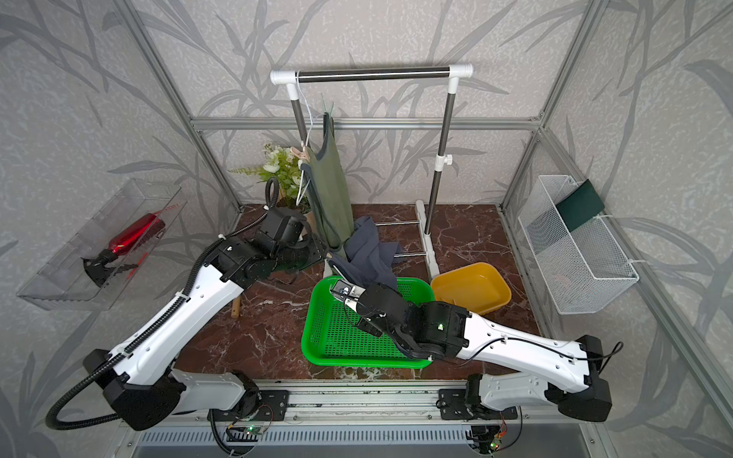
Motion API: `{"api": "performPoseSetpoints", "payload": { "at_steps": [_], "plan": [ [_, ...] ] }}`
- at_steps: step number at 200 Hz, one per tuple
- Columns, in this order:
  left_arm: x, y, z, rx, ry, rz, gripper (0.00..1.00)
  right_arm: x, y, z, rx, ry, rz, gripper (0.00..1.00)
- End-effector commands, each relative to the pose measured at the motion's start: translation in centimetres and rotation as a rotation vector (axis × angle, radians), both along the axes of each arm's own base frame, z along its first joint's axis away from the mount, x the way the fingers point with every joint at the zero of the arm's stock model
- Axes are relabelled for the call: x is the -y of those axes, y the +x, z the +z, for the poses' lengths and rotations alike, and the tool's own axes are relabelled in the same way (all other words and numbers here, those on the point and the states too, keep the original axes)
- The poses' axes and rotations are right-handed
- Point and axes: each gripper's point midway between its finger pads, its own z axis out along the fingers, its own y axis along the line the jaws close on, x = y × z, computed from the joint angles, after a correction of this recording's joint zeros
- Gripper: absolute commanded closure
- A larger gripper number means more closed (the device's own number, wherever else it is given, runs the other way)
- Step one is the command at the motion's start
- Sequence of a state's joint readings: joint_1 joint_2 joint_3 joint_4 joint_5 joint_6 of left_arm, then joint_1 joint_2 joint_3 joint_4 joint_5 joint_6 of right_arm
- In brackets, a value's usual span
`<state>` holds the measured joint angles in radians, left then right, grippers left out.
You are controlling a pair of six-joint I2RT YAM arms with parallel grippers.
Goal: Remove the clothespins securing tank tops to the hanger
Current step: Remove the clothespin from the hanger.
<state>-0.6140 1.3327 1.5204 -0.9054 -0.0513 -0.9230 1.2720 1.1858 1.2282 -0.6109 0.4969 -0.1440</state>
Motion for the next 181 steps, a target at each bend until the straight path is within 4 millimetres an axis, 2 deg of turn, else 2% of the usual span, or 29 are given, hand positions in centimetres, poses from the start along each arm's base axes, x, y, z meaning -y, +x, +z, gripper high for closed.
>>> {"api": "performPoseSetpoints", "payload": {
  "at_steps": [1,50,148,181],
  "plan": [
    [-0.98,-0.31,0.73,0.023,0.017,0.018,0.57,-0.32,0.04,0.07,0.010,0.007,-0.003,1.00],
    [-0.53,-0.24,0.02,-0.001,0.018,0.003,0.65,-0.42,0.25,-0.04,0.017,-0.007,-0.006,1.00],
    [-0.89,-0.21,0.60,0.030,0.024,0.010,0.77,-0.05,0.18,0.70,0.027,0.017,-0.008,1.00],
    [-0.73,-0.09,0.73,0.033,0.022,0.004,0.77,-0.17,0.21,0.64,0.026,0.018,-0.007,1.00]
  ]
}}
